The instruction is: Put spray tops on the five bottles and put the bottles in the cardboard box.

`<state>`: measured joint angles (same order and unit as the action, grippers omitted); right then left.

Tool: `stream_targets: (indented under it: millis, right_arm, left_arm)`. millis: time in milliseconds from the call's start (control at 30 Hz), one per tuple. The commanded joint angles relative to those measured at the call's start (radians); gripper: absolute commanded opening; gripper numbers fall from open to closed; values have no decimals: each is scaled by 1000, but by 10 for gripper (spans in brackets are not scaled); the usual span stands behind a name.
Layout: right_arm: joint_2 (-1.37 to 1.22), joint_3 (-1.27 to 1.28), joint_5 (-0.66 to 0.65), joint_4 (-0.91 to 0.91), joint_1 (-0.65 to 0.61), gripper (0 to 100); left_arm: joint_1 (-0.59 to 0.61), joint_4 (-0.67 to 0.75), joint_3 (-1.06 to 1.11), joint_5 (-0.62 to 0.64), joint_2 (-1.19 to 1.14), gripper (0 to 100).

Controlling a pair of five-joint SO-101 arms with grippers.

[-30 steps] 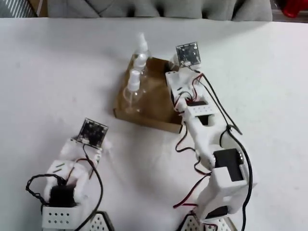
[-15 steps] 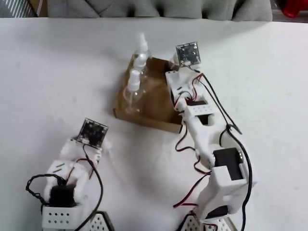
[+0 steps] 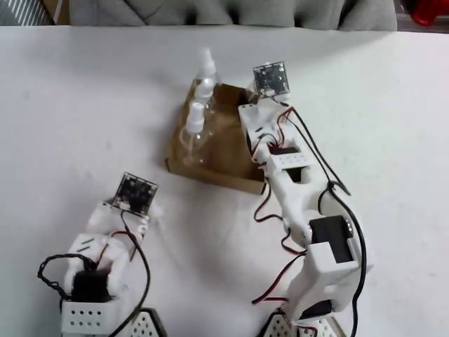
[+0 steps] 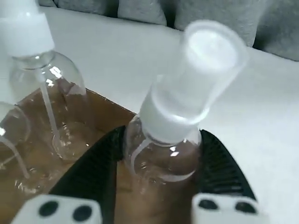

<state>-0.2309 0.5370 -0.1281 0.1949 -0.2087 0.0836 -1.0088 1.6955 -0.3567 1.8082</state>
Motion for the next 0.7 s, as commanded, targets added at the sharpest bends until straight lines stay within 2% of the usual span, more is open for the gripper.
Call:
stream_targets:
  millis: [0, 333, 667]
  right_arm:
    - [1, -21, -9, 8, -1, 142]
    - [1, -21, -11, 7, -1, 273]
    - [2, -23, -8, 12, -25, 279]
  left_arm:
    - [8, 2, -2, -8, 18, 24]
    - [8, 2, -2, -8, 18, 24]
    - [8, 2, -2, -8, 18, 24]
